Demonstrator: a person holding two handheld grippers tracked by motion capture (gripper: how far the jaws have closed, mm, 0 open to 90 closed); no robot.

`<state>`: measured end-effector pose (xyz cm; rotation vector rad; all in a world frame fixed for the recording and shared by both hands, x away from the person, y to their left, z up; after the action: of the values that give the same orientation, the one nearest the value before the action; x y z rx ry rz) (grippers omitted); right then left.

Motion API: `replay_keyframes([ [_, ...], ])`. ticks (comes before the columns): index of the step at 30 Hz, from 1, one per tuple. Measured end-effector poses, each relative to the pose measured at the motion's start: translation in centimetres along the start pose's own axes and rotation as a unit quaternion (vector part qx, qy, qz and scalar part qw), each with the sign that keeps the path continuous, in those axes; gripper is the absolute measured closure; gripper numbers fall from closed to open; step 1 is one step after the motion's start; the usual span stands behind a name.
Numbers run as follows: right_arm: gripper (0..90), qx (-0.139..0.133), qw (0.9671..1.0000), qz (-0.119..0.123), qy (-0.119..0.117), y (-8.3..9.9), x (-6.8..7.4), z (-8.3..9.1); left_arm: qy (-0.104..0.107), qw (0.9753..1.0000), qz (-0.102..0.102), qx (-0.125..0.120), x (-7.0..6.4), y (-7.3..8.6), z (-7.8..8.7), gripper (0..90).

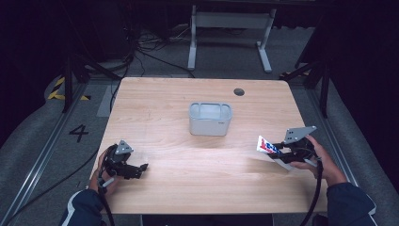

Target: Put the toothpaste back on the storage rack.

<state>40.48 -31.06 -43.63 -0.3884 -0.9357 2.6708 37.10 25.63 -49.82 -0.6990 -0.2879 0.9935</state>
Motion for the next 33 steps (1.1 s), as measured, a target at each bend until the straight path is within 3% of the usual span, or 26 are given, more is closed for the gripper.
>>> replay_keyframes([
  [11,62.2,-0.032,0.9990,-0.024,0.017,0.7,-0.1,0.7,-0.002,1.0000,-0.005,0.000,0.1,0.0,0.0,0.1],
  [33,63.8,-0.080,0.9948,-0.046,0.044,0.6,-0.3,1.7,-0.002,1.0000,-0.006,0.000,0.1,0.0,0.0,0.1],
])
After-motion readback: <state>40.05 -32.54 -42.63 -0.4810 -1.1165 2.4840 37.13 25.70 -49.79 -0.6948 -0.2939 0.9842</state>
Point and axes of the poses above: each handheld gripper's, and its own axes: z roughly backward along the jaws, y roughly out of its underside, x roughly to its left, the point moved 2 cm from there along -z, roughly forward along the jaws, and after that the axes turned 7 degrees about z, right-handed, at the moved point
